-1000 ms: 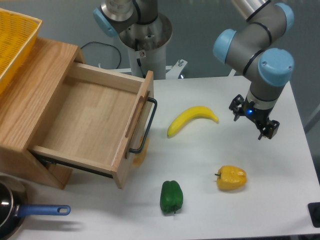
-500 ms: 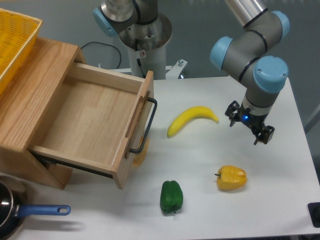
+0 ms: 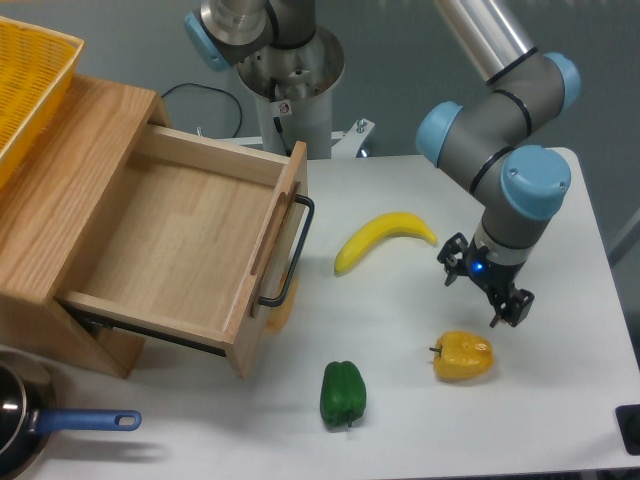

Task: Pick up the yellow pepper
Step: 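Lower the gripper around the yellow bell pepper, then close the gripper on the yellow bell pepper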

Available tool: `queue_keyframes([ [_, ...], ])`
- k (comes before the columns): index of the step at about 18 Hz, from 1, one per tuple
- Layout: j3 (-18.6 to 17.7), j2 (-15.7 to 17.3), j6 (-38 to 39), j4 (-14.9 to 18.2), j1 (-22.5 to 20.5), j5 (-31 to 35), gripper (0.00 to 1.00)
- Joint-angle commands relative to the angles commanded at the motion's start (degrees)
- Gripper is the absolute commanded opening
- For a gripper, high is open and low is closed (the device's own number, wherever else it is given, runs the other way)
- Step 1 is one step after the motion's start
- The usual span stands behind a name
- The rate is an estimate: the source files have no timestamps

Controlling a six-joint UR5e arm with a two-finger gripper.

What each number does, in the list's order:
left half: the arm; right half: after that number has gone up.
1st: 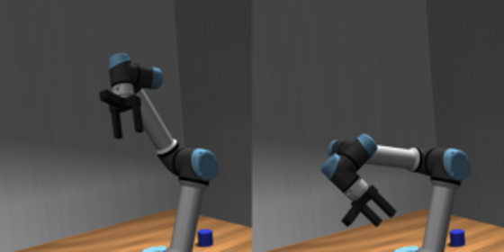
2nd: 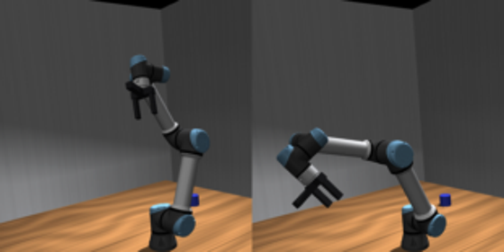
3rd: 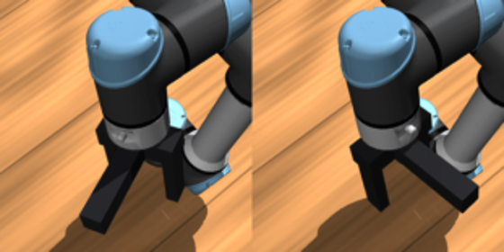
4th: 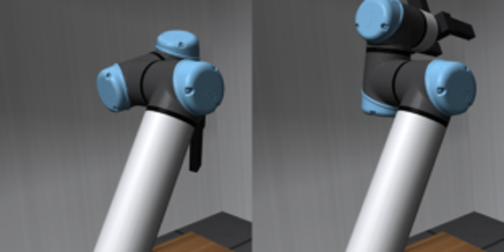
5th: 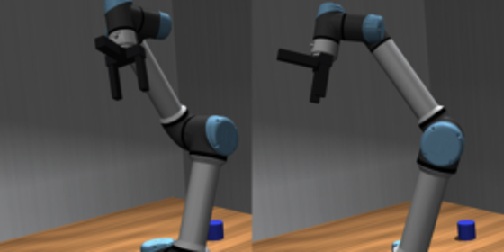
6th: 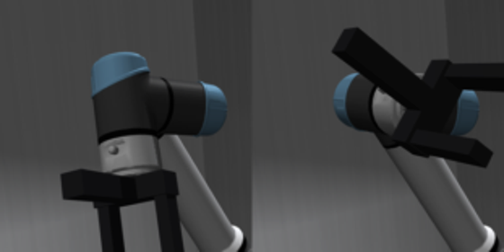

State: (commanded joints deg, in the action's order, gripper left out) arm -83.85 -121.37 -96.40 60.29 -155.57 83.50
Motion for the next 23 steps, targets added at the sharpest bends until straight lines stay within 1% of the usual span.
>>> queue_keyframes([
  [3, 1.4, -1.8, -7.3, -0.1, 0.0, -0.3, 1.00],
  [4, 1.5, -2.2, -9.8, -0.9, 0.1, -0.5, 1.00],
  [6, 1.5, -3.2, -14.6, -4.2, 0.3, -0.6, 1.00],
  [8, 1.7, -4.6, -17.6, -4.7, 0.4, -1.1, 1.00],
  [11, 2.2, -5.9, -19.7, -4.7, 0.4, -2.6, 1.00],
  [13, 2.5, -6.1, -21.4, -4.7, 0.4, -3.4, 1.00],
  [18, 2.4, -7.2, -21.4, -4.7, 0.5, -4.6, 1.00],
  [23, 2.0, -7.4, -21.5, -4.7, 0.7, -4.7, 1.00],
])
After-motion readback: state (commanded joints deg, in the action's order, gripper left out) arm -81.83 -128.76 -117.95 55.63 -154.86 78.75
